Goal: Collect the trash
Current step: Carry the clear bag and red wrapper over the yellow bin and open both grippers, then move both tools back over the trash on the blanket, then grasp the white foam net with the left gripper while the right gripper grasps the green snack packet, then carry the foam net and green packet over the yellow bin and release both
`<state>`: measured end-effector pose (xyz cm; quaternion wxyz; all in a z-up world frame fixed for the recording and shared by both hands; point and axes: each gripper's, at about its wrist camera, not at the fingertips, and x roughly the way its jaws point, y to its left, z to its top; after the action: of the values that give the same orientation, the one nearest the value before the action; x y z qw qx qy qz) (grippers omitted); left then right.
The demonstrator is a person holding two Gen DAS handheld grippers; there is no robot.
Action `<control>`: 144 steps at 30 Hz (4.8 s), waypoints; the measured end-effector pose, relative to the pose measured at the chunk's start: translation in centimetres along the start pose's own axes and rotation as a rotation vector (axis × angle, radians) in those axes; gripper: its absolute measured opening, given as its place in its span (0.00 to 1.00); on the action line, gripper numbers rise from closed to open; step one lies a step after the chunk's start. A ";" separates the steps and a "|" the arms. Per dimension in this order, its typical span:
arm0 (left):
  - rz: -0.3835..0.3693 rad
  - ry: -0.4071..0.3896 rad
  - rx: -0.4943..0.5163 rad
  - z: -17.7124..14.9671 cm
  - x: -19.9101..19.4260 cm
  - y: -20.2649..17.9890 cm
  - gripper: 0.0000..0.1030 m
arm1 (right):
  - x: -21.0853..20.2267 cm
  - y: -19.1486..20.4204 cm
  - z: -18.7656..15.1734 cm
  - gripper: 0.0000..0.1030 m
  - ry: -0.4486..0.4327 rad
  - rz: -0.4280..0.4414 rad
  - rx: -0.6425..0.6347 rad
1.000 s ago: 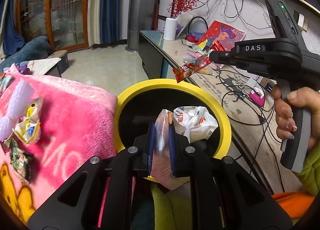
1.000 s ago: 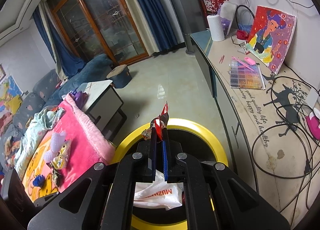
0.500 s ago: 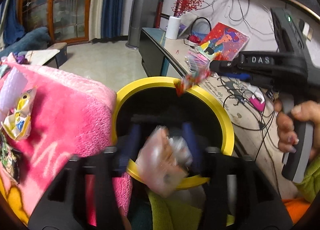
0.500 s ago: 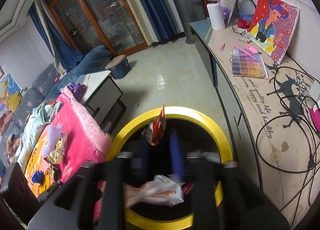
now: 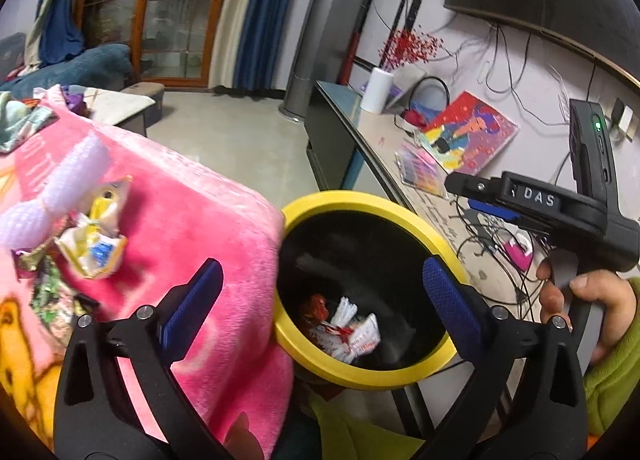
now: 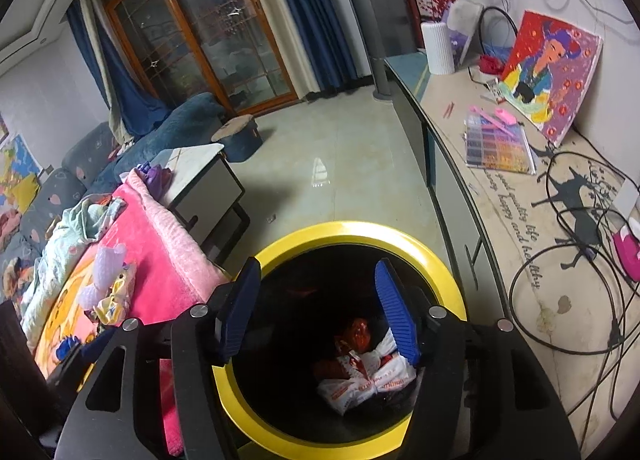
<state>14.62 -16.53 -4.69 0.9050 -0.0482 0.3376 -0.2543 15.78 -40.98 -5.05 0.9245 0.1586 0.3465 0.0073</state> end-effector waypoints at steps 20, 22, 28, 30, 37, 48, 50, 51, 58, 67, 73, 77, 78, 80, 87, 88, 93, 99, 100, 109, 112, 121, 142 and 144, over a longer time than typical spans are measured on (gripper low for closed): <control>0.130 -0.148 -0.108 1.7 -5.9 5.4 0.89 | -2.8 9.4 -1.7 0.69 -0.056 0.066 -0.241; 0.140 -0.160 -0.125 1.7 -6.5 6.2 0.89 | -3.0 10.2 -1.9 0.69 -0.056 0.073 -0.260; 0.173 -0.193 -0.174 1.7 -8.3 8.4 0.89 | -3.3 12.2 -2.5 0.69 -0.055 0.096 -0.304; 0.181 -0.203 -0.187 1.7 -8.8 9.0 0.89 | -3.4 12.8 -2.8 0.69 -0.055 0.102 -0.317; 0.226 -0.247 -0.235 1.8 -10.8 11.4 0.89 | -3.3 15.0 -3.6 0.69 -0.040 0.140 -0.356; 0.284 -0.266 -0.337 1.4 -12.5 16.3 0.89 | -1.3 19.2 -5.7 0.69 0.051 0.236 -0.401; 0.289 -0.260 -0.352 1.2 -12.6 17.1 0.89 | -0.9 19.8 -6.1 0.70 0.069 0.252 -0.405; 0.290 -0.257 -0.360 1.1 -12.6 17.4 0.89 | -0.6 20.3 -6.3 0.70 0.080 0.263 -0.413; 0.264 -0.199 -0.431 0.7 -11.5 20.2 0.89 | 1.4 23.2 -8.0 0.69 0.130 0.306 -0.460; 0.181 -0.089 -0.529 0.8 -8.0 22.9 0.76 | 5.4 25.9 -9.6 0.60 0.199 0.324 -0.475; 0.156 -0.043 -0.577 0.7 -6.0 24.0 0.66 | 7.8 26.5 -10.3 0.55 0.243 0.322 -0.449; 0.150 -0.027 -0.582 0.4 -5.4 24.2 0.54 | 9.0 26.6 -10.8 0.36 0.297 0.343 -0.429; 0.142 -0.026 -0.589 0.4 -5.3 24.3 0.46 | 9.0 26.6 -10.9 0.34 0.296 0.346 -0.430; 0.138 -0.016 -0.588 0.2 -5.2 24.3 0.36 | 8.8 26.6 -11.2 0.30 0.289 0.349 -0.443; 0.140 -0.023 -0.565 0.0 -5.7 23.6 0.11 | 8.1 25.8 -11.4 0.17 0.309 0.370 -0.438; 0.137 -0.027 -0.561 0.0 -5.9 23.5 0.11 | 8.0 25.8 -11.4 0.17 0.311 0.373 -0.439; 0.133 -0.069 -0.549 0.1 -7.3 22.9 0.08 | 7.2 25.7 -11.5 0.14 0.315 0.388 -0.449; 0.133 -0.137 -0.545 0.4 -9.9 22.6 0.07 | 6.3 25.8 -11.6 0.12 0.320 0.414 -0.467; 0.132 -0.145 -0.543 0.5 -10.4 22.6 0.07 | 6.2 25.9 -11.6 0.11 0.321 0.418 -0.469; 0.130 -0.190 -0.529 0.4 -13.2 22.3 0.07 | 4.5 26.0 -11.2 0.11 0.302 0.440 -0.493; 0.130 -0.200 -0.524 0.3 -13.8 22.1 0.07 | 3.8 25.7 -10.5 0.10 0.270 0.434 -0.487; 0.113 -0.225 -0.491 0.7 -14.8 20.5 0.07 | 2.8 24.0 -7.8 0.10 0.192 0.382 -0.440; 0.037 -0.211 -0.365 1.9 -13.9 14.6 0.07 | 0.3 17.2 -3.4 0.10 0.062 0.258 -0.313; 0.032 -0.207 -0.355 2.0 -13.7 14.1 0.07 | 0.2 16.3 -3.0 0.10 0.053 0.243 -0.293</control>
<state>13.12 2.29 1.24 0.9161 -0.2276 0.2830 -0.1703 15.54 -24.57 -2.45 0.9205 0.0630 0.3444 0.1735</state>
